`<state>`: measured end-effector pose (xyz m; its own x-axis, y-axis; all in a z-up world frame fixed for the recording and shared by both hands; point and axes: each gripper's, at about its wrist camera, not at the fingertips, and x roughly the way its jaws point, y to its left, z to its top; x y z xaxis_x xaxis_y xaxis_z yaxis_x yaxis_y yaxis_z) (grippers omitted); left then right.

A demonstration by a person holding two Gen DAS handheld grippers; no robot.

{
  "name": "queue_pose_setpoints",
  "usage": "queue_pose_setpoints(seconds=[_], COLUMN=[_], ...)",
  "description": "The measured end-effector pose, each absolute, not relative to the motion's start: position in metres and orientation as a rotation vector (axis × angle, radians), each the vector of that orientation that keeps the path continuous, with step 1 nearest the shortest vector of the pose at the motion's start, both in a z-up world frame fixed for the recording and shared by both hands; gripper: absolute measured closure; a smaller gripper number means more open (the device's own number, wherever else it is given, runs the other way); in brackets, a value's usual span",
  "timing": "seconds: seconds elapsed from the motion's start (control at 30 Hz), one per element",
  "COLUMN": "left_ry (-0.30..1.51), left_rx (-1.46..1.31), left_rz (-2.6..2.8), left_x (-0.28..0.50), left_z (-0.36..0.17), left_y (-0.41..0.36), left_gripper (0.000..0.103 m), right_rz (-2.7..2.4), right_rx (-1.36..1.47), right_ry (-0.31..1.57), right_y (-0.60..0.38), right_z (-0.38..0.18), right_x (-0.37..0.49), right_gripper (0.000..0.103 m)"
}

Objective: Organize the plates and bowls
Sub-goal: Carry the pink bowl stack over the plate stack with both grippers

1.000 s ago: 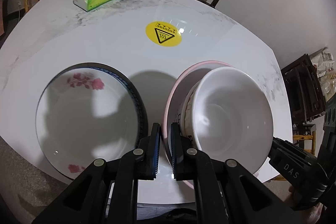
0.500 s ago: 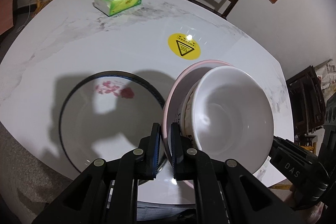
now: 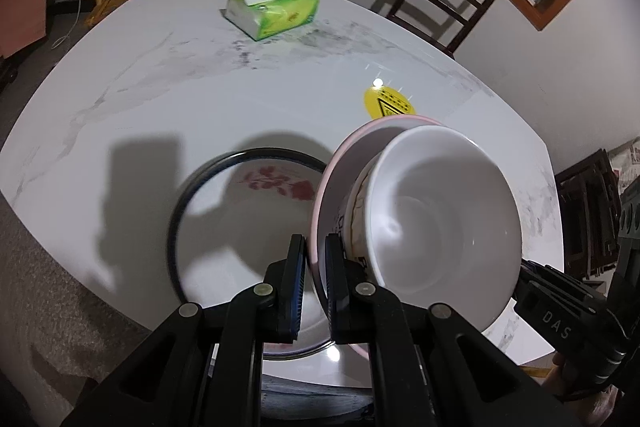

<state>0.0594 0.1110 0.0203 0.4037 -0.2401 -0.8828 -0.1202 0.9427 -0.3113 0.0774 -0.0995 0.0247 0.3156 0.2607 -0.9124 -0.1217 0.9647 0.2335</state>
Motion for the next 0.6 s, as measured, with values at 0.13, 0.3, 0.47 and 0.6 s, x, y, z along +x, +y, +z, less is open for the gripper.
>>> queue_pose_setpoints(seconds=[0.13,0.3,0.47,0.6], left_ry=[1.162,1.167,1.173,1.178], left_rx=[-0.358,-0.354,-0.360,-0.370], left_rz=[-0.058,-0.039,-0.025,-0.017], left_x=[0.058,0.058,0.057,0.055], left_z=[0.019,0.016,0.011,0.007], left_y=[0.124,0.140,0.153,0.163], left_gripper=[0.098,0.098,0.098,0.098], right_rz=[0.270,0.288,0.295,0.301], right_rx=[0.121,0.118,0.119,0.111], right_ry=[1.232,1.245,1.256,1.271], right_y=[-0.085,-0.067,-0.052,-0.041], right_z=[0.024,0.019,0.014,0.009], right_x=[0.079,0.081,0.082,0.082], right_gripper=[0.092,0.092,0.092,0.092])
